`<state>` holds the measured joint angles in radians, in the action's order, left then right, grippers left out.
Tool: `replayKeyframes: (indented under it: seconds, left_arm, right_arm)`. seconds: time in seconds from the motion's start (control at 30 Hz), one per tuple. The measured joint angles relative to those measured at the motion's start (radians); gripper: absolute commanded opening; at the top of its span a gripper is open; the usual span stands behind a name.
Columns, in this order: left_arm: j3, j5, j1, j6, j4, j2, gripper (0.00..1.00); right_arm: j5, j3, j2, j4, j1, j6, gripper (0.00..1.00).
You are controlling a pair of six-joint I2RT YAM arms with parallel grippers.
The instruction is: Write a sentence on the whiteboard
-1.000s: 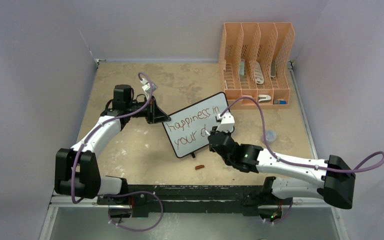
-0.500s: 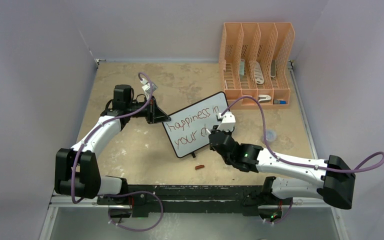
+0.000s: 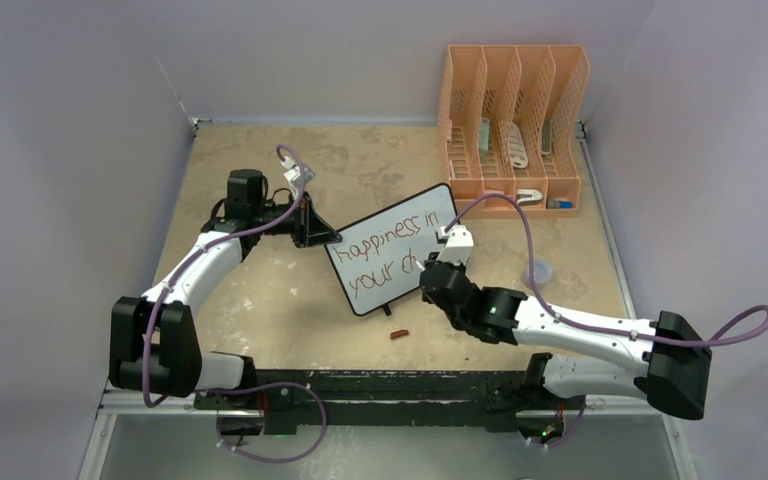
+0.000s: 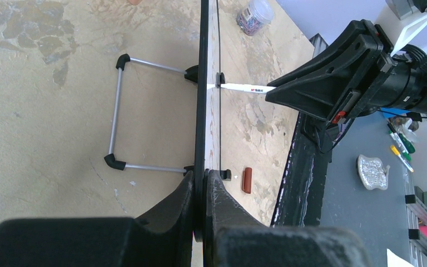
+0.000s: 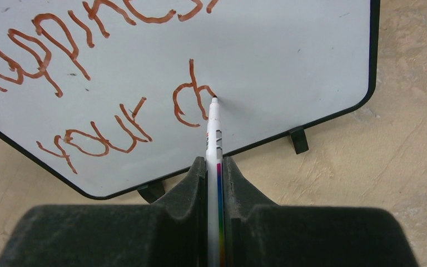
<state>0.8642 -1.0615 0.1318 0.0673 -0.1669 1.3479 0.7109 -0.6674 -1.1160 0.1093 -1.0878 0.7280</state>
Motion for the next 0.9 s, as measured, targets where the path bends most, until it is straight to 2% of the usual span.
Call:
replayKeyframes:
  seconds: [0.67, 0.9]
  left_arm:
    - [0.000, 0.000, 0.000, 0.000, 0.000, 0.000, 0.00]
    - [0.000, 0.000, 0.000, 0.000, 0.000, 0.000, 0.00]
  right_arm:
    - [-0.050, 0.011, 0.008, 0.056, 0.002, 0.039, 0.00]
    - [-0.044, 0.011, 0.076, 0.068, 0.003, 0.031, 0.00]
